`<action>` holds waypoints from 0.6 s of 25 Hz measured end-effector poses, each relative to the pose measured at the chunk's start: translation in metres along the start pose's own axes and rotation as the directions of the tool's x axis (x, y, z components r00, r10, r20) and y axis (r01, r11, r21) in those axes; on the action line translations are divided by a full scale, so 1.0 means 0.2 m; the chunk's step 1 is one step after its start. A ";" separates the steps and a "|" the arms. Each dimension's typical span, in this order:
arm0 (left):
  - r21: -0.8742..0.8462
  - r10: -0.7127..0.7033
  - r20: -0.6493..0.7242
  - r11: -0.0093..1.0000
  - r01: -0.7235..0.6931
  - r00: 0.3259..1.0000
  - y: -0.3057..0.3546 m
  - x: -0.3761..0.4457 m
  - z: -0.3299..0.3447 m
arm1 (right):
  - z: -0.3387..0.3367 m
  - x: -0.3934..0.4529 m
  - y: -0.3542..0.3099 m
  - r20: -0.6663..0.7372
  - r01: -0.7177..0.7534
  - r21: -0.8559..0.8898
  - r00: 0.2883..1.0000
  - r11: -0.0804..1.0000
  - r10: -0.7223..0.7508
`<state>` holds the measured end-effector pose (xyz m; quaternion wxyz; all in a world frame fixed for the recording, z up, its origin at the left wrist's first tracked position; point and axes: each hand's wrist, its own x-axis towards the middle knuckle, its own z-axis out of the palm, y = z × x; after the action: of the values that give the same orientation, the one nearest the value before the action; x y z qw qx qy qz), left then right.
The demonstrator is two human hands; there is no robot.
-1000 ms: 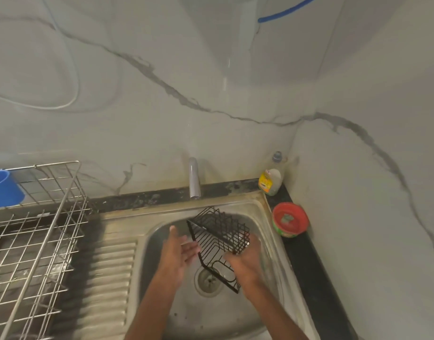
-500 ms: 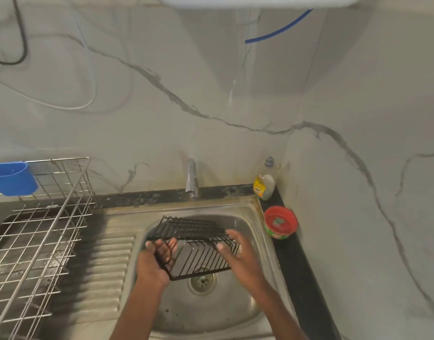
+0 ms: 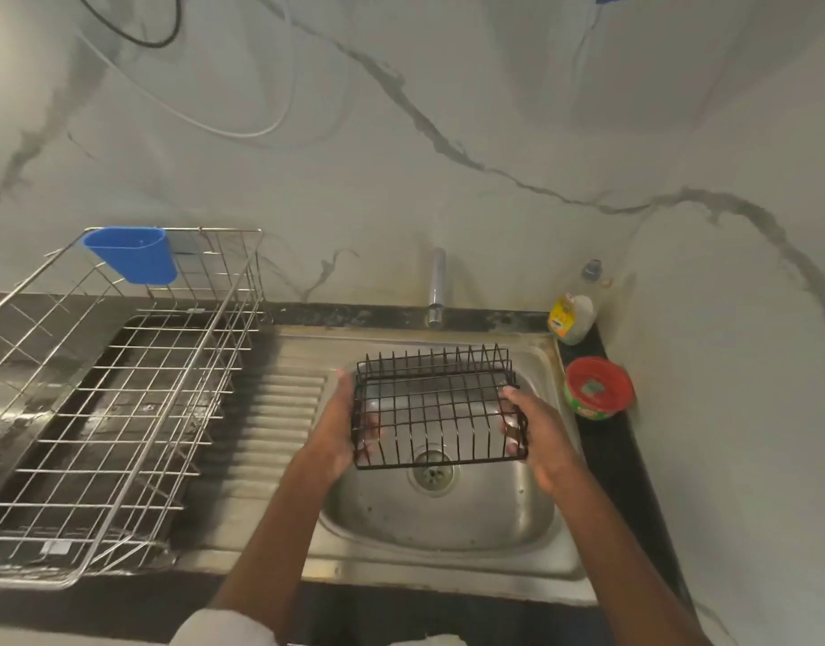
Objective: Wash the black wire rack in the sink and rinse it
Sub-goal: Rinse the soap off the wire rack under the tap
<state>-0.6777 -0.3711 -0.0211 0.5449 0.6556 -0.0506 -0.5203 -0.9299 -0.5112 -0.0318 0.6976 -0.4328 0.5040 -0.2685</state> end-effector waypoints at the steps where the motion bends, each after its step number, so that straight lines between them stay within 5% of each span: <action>1: 0.082 0.012 0.019 0.996 -0.014 1.000 0.00 -0.01 0.01 | 0.01 -0.01 0.00 -0.032 0.067 -0.053 0.997 0.996 -0.069; 8: 0.149 0.429 -0.037 0.895 -0.420 0.902 -0.14 -0.06 0.10 | 0.04 -0.20 0.02 -0.094 0.508 -0.156 0.846 0.847 -0.524; 12: 0.170 0.184 -0.172 0.973 -0.154 0.968 -0.18 -0.07 0.15 | 0.05 -0.13 0.20 -0.119 0.212 -0.319 0.958 0.924 -0.261; 13: 0.193 0.234 -0.171 0.961 -0.200 0.957 -0.18 -0.07 0.14 | 0.06 -0.12 0.20 -0.124 0.241 -0.317 0.948 0.917 -0.292; 15: 0.235 0.454 -0.153 0.879 -0.414 0.878 -0.16 -0.08 0.10 | 0.09 -0.18 0.12 -0.169 0.477 -0.318 0.822 0.819 -0.544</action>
<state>-0.7169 -0.3613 -0.0329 0.5835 0.7270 -0.1916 -0.3069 -0.9273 -0.4647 -0.0347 0.4657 -0.6031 0.4836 -0.4308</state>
